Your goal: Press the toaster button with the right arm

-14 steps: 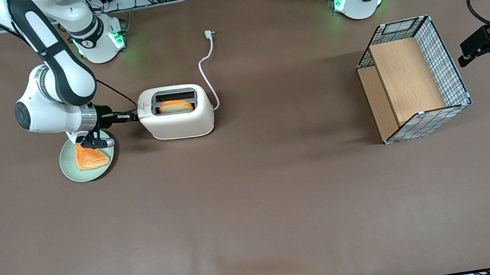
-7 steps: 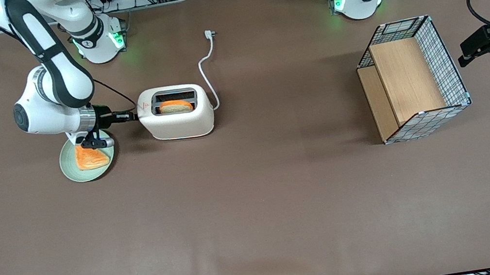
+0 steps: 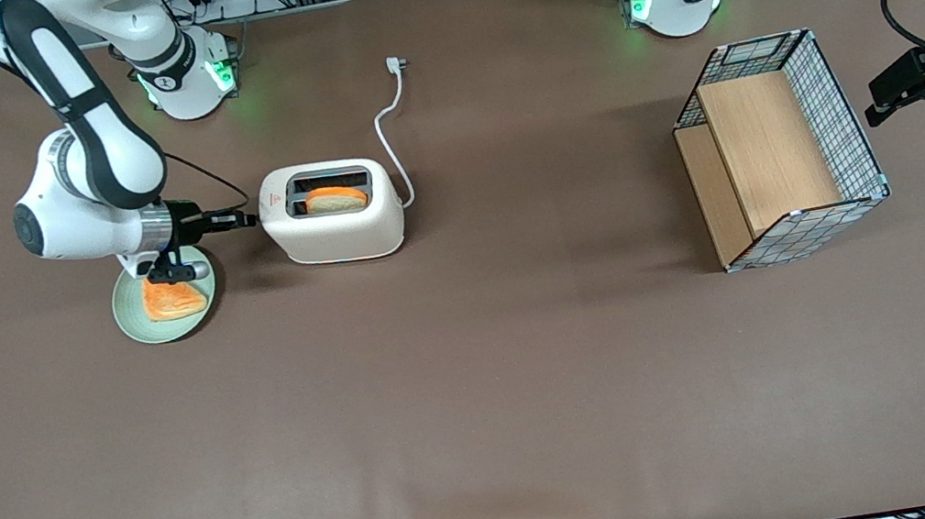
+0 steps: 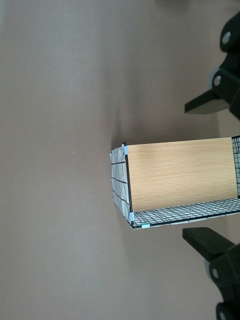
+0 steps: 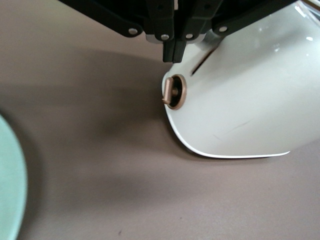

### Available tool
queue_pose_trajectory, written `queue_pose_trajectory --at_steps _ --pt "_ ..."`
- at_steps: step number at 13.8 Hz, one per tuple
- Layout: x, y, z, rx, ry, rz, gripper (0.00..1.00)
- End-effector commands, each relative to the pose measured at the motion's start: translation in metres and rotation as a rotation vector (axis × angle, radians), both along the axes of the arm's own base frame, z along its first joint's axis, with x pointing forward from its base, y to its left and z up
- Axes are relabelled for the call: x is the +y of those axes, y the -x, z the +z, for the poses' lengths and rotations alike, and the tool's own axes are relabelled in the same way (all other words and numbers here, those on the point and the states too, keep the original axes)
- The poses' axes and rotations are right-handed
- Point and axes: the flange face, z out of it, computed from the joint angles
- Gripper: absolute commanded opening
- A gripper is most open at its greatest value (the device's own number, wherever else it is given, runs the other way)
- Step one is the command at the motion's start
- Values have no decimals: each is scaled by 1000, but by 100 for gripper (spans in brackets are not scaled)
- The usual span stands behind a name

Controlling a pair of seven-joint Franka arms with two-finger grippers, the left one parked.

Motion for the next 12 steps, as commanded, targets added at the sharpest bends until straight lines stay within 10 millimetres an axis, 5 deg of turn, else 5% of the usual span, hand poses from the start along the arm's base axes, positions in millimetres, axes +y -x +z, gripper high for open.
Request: queue_pose_trajectory --at_steps 1,2,3,12 --pt "-22 -18 12 8 -1 54 9" --pt "-29 -22 17 16 4 60 62" --pt "-34 -28 25 22 3 68 100" --pt "-89 -110 175 -25 143 201 100"
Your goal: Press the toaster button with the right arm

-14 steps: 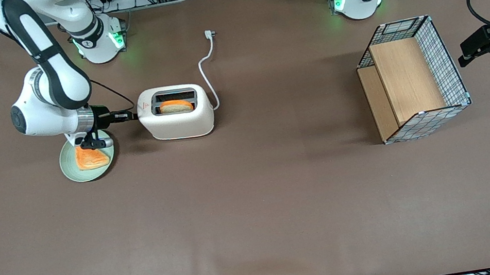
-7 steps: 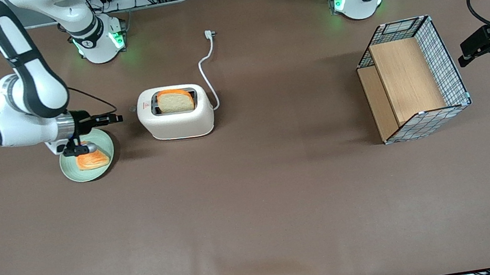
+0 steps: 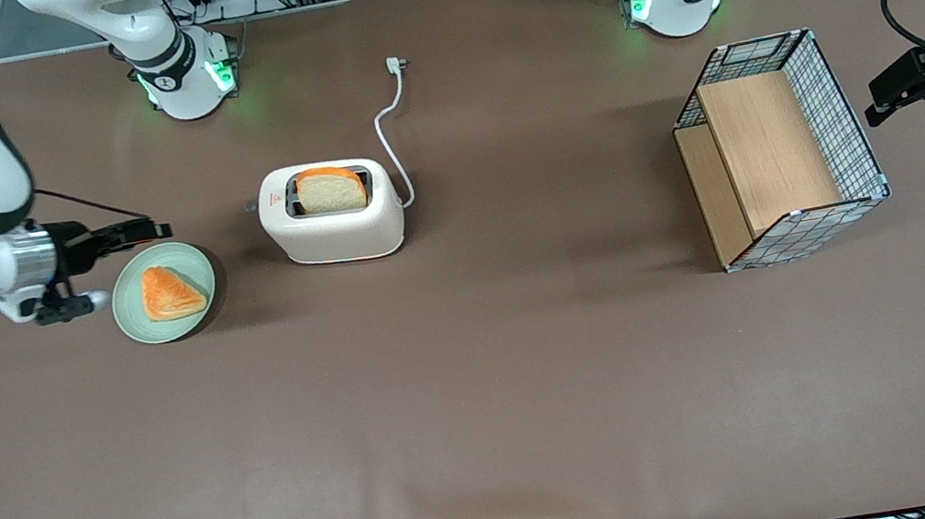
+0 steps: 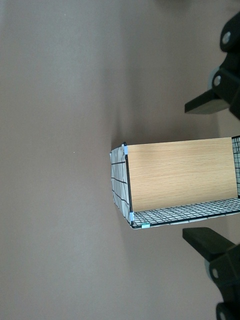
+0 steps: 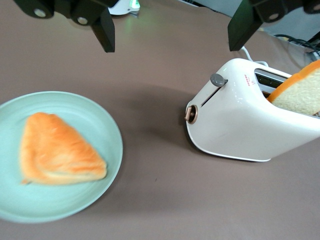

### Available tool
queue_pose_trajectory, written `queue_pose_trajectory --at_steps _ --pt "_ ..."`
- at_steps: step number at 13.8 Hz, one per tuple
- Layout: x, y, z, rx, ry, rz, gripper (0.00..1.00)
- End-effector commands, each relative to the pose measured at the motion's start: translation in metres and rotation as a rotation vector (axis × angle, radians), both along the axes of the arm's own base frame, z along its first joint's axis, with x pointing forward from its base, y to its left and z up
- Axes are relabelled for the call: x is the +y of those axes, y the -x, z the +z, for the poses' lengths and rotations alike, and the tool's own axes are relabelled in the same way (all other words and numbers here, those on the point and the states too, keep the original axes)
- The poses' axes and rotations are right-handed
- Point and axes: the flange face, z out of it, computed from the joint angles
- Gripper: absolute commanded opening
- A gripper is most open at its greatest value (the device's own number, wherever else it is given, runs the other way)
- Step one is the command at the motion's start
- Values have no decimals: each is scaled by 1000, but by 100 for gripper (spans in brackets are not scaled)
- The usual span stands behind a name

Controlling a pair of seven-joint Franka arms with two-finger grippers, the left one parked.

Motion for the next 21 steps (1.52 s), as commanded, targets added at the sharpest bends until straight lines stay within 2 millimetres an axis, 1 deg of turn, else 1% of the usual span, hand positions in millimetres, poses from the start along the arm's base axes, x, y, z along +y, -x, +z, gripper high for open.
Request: queue_pose_trajectory --at_steps 1,2,3,6,7,8,9,10,11,12,13,15,16,17,19,20,21 --pt "-13 -33 55 -68 93 31 100" --pt "-21 -46 86 -127 130 33 100" --pt "-28 -57 109 -167 161 40 100" --pt "-39 -74 167 -213 199 46 100" --pt "-37 -77 183 -218 225 69 100" --pt "-34 -78 208 -251 265 86 100" --pt "-29 -76 227 -270 297 104 100" --pt "-17 -72 243 -289 297 119 100" --pt "-15 -65 256 -312 293 113 100" --pt "-17 -55 274 -339 298 83 100" --pt "-19 -44 284 -347 312 44 100" --pt "-17 -28 290 -329 334 -67 100" --pt "-18 -21 289 -326 336 -89 100" --pt "-19 -12 286 -341 335 -97 100" --pt "-18 12 274 -400 332 -111 100" --pt "-17 15 271 -402 331 -111 100" --pt "-19 14 270 -400 331 -110 100"
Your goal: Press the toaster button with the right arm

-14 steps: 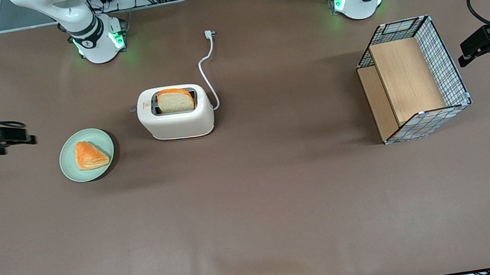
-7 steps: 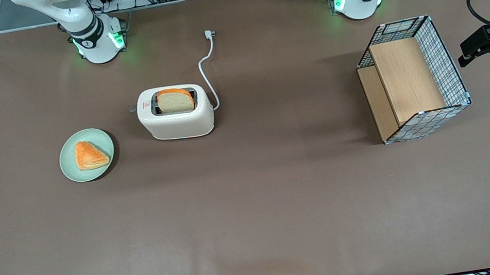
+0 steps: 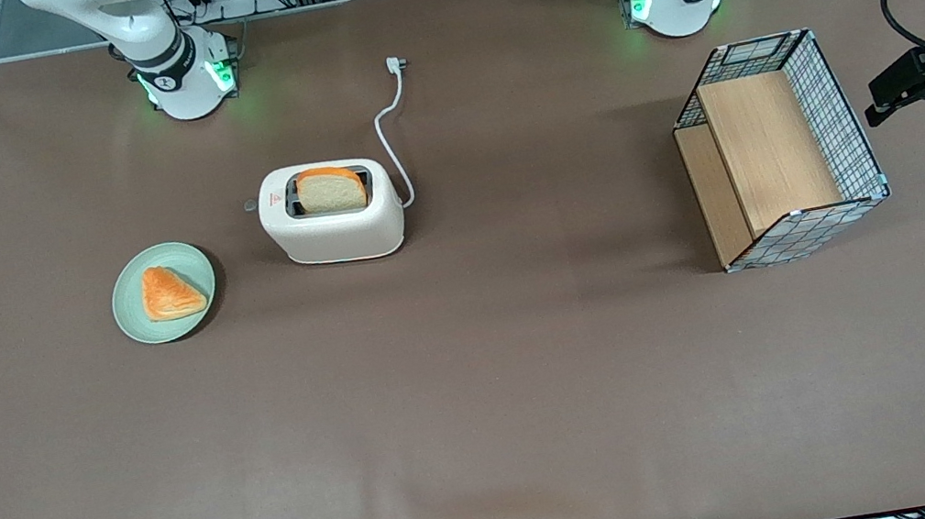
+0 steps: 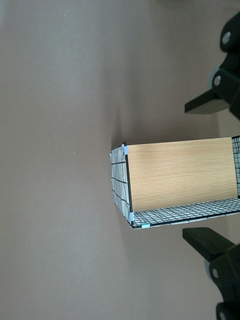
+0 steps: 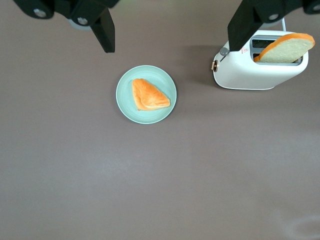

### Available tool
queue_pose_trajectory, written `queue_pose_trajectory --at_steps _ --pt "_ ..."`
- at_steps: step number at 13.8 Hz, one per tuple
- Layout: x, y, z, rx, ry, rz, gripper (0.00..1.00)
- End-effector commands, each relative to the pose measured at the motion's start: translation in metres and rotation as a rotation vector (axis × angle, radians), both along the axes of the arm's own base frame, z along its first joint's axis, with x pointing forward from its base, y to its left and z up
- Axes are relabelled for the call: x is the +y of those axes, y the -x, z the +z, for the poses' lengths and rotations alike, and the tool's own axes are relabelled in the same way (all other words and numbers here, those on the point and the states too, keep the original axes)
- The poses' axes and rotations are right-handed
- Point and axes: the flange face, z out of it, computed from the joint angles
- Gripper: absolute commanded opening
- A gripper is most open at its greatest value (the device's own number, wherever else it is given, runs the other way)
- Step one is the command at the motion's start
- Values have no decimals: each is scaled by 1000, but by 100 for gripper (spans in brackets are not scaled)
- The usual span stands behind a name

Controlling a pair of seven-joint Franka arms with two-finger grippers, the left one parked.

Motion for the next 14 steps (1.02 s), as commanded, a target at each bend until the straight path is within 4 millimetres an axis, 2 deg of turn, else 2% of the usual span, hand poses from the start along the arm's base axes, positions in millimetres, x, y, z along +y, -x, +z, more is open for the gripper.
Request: queue_pose_trajectory --at_steps 1,4,6,8,14 --pt "-1 19 -2 -23 23 -8 100" --pt "-4 9 6 -42 33 -12 100" --pt "-7 9 20 -75 45 -20 100" --pt "-7 3 12 -58 50 -19 100" --pt "-4 1 10 -48 70 -9 100"
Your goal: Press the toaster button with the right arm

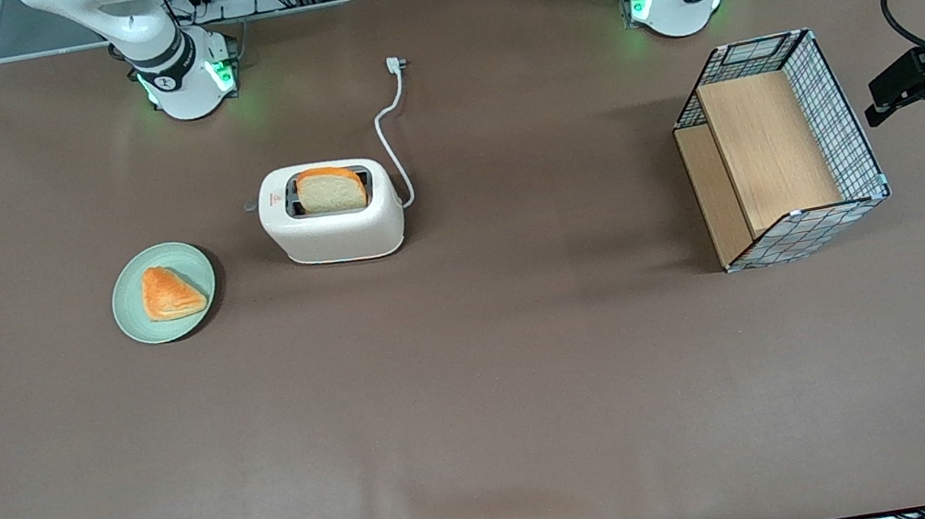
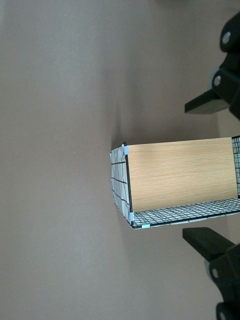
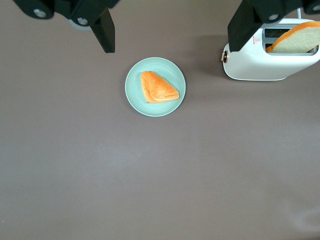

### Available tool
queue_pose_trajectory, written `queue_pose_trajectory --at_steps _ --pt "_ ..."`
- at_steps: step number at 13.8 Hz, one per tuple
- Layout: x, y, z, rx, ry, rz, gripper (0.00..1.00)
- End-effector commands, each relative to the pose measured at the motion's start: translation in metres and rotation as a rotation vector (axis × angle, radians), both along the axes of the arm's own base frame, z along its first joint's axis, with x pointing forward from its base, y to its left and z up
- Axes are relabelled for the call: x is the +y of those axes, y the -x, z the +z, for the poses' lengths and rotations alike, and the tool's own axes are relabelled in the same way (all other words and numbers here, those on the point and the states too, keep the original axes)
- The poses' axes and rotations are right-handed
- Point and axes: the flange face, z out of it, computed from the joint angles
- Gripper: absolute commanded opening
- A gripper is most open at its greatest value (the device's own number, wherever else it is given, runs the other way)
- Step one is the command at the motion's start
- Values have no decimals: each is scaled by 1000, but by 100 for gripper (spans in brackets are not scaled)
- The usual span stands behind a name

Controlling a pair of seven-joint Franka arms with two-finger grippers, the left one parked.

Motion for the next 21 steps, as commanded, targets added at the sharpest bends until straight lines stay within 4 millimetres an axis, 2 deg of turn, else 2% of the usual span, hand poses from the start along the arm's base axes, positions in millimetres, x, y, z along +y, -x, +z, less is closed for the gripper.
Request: queue_pose_trajectory --at_steps 1,21 --pt "1 -3 5 -1 25 -5 100" --pt "1 -13 3 0 13 -5 100"
